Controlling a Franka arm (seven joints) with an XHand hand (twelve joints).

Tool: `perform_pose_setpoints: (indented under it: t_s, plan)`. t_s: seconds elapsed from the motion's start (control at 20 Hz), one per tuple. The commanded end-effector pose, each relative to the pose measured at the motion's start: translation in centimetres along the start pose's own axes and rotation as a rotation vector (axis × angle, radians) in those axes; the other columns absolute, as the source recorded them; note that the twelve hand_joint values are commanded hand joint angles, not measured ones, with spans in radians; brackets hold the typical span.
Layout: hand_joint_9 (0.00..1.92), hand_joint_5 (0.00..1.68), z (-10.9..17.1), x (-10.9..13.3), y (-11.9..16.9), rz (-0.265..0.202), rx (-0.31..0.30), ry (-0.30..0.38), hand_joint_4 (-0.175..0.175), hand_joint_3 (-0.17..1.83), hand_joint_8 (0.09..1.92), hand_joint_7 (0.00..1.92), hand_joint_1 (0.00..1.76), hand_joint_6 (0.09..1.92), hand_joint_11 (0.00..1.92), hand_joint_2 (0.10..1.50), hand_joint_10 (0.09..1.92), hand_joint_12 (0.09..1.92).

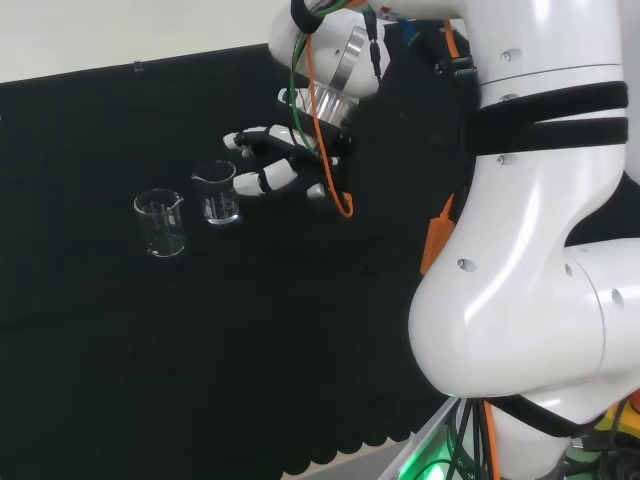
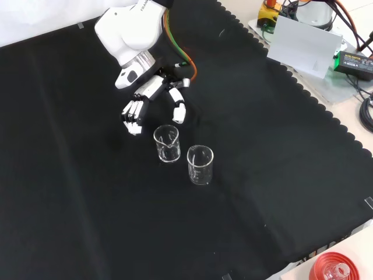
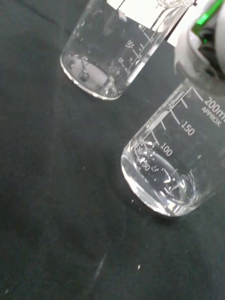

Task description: Pick up the beaker on the right.

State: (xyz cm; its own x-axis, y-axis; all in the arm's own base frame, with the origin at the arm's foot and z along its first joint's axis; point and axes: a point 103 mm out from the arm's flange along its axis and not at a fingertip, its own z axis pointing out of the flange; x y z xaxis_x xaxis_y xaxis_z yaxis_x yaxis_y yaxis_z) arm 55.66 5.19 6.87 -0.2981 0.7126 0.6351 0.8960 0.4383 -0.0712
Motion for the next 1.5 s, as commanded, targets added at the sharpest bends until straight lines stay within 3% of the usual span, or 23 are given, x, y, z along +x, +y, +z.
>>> perform_pose_setpoints:
  t_s: [0.05,0.8,1.5]
  plan:
    - [0.33,0.29,2.0,0.5,0.1,-0.017,0.002,0.054,-0.078,0.63,0.66,0.18,0.70,0.09,0.00,0.48,0.69,1.26]
    - [0.36,0.31,3.0,1.4,0.6,-0.032,-0.016,0.121,-0.080,0.61,0.67,0.20,0.70,0.09,0.00,0.49,0.69,1.27]
    - [0.38,0.33,4.3,2.0,1.5,-0.043,-0.013,0.130,-0.079,0.60,0.68,0.23,0.72,0.09,0.00,0.50,0.68,1.30]
